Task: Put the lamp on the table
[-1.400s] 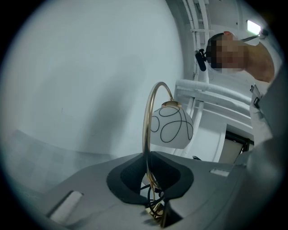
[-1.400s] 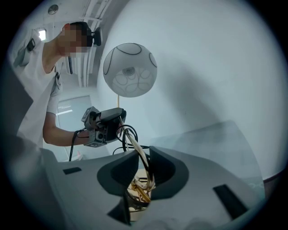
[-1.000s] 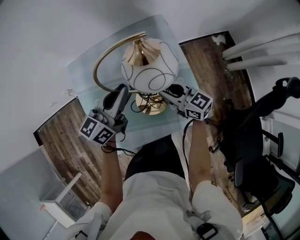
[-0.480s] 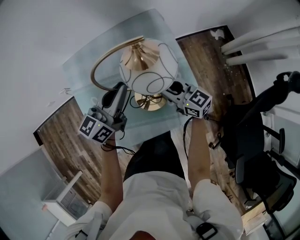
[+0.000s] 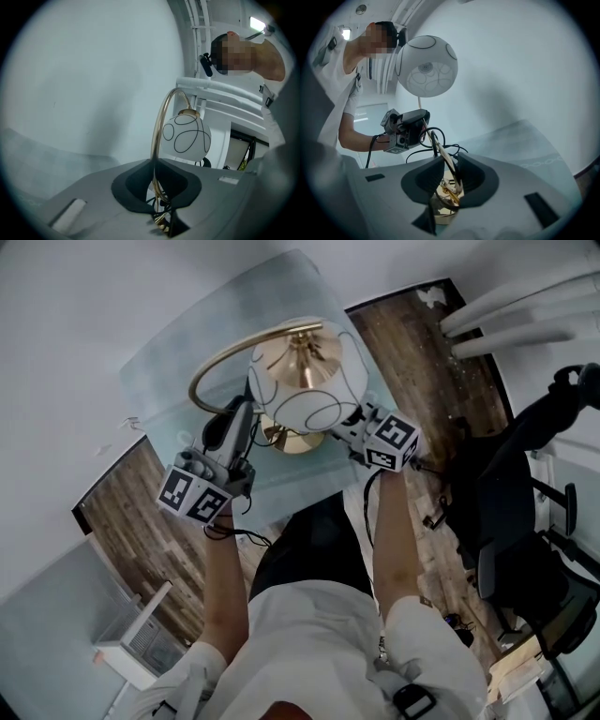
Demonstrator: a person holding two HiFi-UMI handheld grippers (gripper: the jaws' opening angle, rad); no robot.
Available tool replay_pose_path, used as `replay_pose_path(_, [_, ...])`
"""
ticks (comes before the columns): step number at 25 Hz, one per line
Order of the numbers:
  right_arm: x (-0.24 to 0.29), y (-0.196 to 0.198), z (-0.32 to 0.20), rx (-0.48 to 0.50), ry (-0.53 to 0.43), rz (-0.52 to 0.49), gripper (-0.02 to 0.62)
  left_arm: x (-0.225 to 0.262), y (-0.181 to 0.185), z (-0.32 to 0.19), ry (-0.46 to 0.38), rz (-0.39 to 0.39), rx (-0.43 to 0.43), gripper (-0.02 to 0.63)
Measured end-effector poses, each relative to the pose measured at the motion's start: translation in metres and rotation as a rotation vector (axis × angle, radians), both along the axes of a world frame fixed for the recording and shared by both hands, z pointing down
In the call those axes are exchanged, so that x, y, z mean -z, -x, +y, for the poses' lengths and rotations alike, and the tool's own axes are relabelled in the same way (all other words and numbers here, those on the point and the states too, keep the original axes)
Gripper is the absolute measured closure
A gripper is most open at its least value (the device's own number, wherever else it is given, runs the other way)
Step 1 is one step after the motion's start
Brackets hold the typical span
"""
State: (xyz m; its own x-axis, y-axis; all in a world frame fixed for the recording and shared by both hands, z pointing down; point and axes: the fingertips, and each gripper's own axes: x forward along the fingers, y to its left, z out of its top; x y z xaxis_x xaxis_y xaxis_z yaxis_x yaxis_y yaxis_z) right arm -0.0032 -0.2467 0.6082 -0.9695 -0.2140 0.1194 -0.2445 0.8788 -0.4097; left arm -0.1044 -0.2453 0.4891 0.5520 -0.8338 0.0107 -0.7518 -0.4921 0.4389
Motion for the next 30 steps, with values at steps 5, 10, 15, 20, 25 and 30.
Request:
replay_pose_path(5, [-0.006,-0.002,0.008,-0.013,0.0,0.0,0.522,-0.003,-0.004,0.004,0.004,-0.012,0.005,0.578])
replay_pose_path(10, [-0.007,-0.002,0.014,-0.006,-0.012,0.012,0.518,-0.005,-0.003,0.011,0.011,-0.023,0.018,0.578])
replay_pose_path(15, [-0.011,0.002,0.027,0.008,-0.018,0.039,0.514,-0.009,-0.001,0.023,0.018,-0.027,0.026,0.578])
replay_pose_path(20, [-0.016,0.004,0.035,0.013,-0.02,0.055,0.511,-0.014,0.001,0.027,0.025,-0.028,0.037,0.58])
replay_pose_path(25, [-0.018,0.003,0.035,-0.009,-0.027,0.048,0.51,-0.015,0.001,0.027,0.024,-0.03,0.048,0.578])
replay_pose_path(30, [-0.017,0.003,0.034,-0.061,-0.052,0.07,0.508,-0.016,0.002,0.026,0.017,-0.072,0.083,0.572])
